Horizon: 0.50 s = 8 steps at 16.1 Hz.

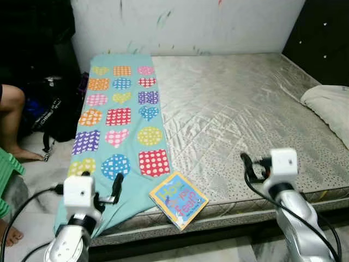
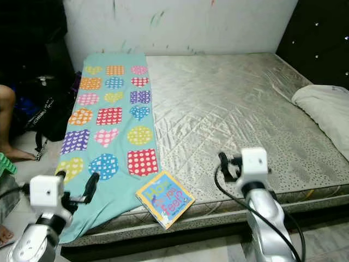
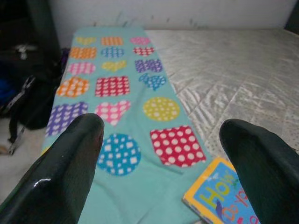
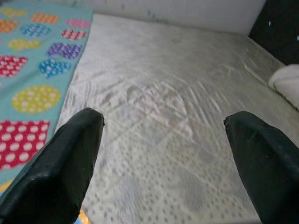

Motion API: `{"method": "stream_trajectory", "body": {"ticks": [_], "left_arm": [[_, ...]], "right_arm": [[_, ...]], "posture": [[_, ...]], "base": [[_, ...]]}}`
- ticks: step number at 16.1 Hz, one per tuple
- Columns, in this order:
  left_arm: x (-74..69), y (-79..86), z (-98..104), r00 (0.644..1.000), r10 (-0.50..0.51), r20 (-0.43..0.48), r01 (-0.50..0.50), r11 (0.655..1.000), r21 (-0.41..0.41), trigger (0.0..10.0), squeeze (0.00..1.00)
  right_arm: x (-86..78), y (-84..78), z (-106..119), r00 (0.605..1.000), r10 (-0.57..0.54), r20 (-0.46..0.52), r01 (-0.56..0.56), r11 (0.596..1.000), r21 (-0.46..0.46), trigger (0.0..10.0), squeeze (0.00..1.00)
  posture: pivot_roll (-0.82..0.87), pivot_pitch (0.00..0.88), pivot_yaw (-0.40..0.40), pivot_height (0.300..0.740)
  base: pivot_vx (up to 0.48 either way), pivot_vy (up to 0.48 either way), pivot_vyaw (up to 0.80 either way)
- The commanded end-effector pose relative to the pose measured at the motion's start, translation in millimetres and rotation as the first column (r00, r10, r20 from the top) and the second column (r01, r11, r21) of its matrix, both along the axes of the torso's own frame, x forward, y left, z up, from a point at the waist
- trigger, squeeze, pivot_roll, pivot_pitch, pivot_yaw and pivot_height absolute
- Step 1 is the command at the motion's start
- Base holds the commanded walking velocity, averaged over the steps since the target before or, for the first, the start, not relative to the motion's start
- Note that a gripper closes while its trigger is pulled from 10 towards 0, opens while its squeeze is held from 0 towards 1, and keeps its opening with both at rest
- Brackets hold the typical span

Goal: Clean up the room

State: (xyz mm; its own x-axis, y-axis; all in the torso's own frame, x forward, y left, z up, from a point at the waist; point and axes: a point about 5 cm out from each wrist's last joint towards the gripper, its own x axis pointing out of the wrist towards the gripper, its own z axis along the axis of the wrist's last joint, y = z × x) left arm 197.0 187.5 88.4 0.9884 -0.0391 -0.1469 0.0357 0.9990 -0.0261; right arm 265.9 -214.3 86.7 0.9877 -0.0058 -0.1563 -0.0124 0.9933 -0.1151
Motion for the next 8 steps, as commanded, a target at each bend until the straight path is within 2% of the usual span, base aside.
{"method": "stream_trajectory", "body": {"ticks": [1, 3, 8], "left_arm": [[1.1, 3.1, 1.6, 1.0, 0.019, 0.009, -0.019, 1.0, -0.006, 10.0, 0.0], [5.7, 2.4, 3.1, 1.0, -0.009, 0.019, 0.009, 1.0, 0.004, 10.0, 0.0], [11.2, -4.5, 9.5, 0.998, -0.049, 0.046, 0.048, 0.999, 0.026, 10.0, 0.0]], "right_arm": [[-1.9, -6.6, 5.0, 1.0, -0.016, 0.014, 0.016, 1.0, -0.005, 10.0, 0.0], [-5.9, -6.6, 0.9, 1.0, -0.014, -0.003, 0.014, 1.0, 0.0, 10.0, 0.0], [4.0, 1.3, 5.6, 1.0, 0.002, 0.004, -0.002, 0.999, 0.049, 10.0, 0.0]], "posture": [[-0.1, 0.0, -0.037, 0.74], [-0.1, 0.0, -0.03, 0.74], [-0.09, 0.0, -0.033, 0.74]], "base": [[0.0, 0.0, 0.0], [0.0, 0.0, 0.0], [0.0, 0.0, 0.0]]}}
